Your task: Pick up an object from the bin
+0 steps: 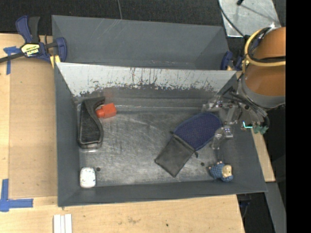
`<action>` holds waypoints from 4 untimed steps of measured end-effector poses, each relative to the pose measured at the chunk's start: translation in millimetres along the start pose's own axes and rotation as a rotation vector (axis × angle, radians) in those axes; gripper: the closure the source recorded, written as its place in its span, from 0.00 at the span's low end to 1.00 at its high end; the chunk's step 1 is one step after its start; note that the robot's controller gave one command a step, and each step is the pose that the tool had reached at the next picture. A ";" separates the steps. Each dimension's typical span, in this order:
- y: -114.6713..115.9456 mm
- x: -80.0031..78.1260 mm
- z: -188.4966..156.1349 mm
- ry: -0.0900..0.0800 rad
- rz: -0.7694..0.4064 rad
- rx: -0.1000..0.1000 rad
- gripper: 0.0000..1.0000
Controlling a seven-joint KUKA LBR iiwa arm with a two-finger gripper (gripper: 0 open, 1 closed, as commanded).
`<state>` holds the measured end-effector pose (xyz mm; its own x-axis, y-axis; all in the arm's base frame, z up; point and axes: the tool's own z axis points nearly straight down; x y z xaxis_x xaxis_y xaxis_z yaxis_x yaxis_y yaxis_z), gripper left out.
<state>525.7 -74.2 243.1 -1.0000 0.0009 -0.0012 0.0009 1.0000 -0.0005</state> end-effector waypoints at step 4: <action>13.9 -72.1 37.9 -0.012 -0.099 0.002 1.00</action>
Offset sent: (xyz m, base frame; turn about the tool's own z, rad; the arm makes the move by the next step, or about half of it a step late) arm 0.0056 -0.0066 -0.1731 -0.2839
